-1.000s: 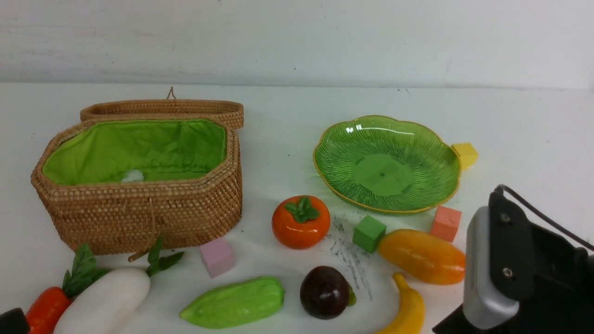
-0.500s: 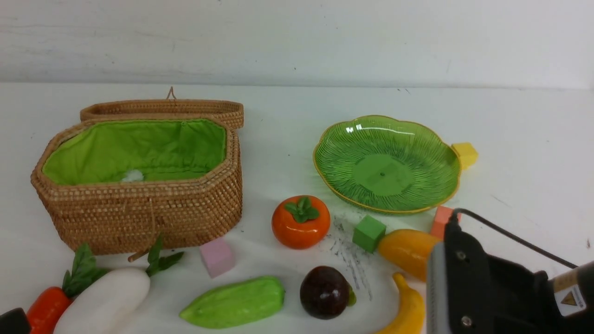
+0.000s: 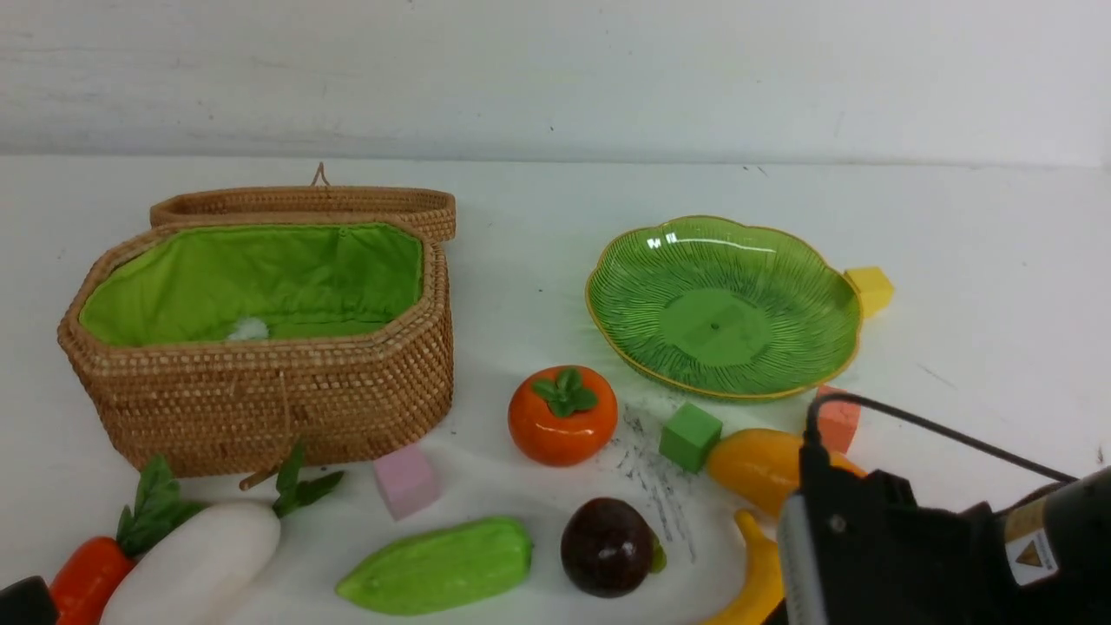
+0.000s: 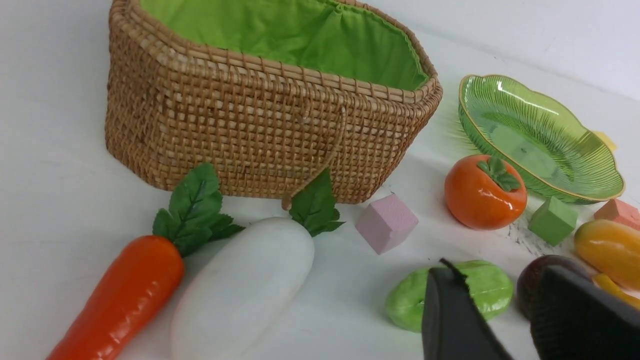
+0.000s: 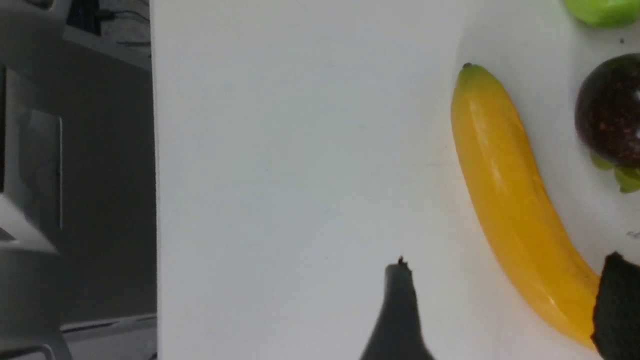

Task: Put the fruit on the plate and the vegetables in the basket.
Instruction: Use the right arm to grab a banana and put it into the right plate

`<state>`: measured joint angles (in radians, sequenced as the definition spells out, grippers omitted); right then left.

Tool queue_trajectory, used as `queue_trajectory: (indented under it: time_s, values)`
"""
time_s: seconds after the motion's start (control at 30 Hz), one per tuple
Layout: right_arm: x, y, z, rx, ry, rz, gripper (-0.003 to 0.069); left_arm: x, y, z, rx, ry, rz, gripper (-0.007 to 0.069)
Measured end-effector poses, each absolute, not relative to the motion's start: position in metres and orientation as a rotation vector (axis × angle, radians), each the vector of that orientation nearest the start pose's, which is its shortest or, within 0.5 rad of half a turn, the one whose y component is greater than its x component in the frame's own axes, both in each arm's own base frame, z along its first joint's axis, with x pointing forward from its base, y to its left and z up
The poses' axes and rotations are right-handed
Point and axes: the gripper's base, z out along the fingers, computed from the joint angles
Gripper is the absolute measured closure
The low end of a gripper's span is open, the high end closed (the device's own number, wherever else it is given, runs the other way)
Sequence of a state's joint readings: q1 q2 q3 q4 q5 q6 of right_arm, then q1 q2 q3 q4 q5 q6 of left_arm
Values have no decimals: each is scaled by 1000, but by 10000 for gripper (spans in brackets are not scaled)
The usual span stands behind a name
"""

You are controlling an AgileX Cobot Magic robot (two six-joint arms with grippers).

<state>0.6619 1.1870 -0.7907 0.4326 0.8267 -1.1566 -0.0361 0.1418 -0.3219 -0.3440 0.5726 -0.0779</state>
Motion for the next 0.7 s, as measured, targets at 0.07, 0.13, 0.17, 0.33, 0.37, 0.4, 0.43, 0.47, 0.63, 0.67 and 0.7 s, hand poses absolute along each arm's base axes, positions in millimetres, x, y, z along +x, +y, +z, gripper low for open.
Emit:
queue_trajectory:
  time_s: [0.07,0.13,0.17,0.33,0.37,0.4,0.43,0.47,0.63,0.67,0.7]
  values:
    - [157,158,260,-1947,1774,329,155,47,-18,264,-182,1859,-452,386]
    - [161,160,255,-1980,1746,310,156,47,-18,264,-182,1859,-452,386]
    - [165,162,253,-1983,1737,299,156,47,-18,264,-182,1859,-452,386]
    - [185,177,251,-1977,1734,282,156,47,-18,264,-182,1859,-452,386]
    - [189,180,251,-1974,1739,283,156,47,-18,264,-182,1859,-452,386]
    - [193,183,250,-1972,1749,286,156,47,-18,264,-182,1859,-452,386]
    - [197,186,248,-1974,1756,287,156,47,-18,264,-182,1859,-452,386]
    - [201,189,245,-1979,1768,292,156,47,-18,264,-182,1859,-452,386]
    - [211,197,221,-2044,1832,316,156,47,-18,264,-182,1859,-452,386]
    - [213,198,212,-2073,1855,327,156,47,-18,264,-182,1859,-452,386]
    - [214,199,206,-2089,1872,336,156,47,-18,264,-182,1859,-452,386]
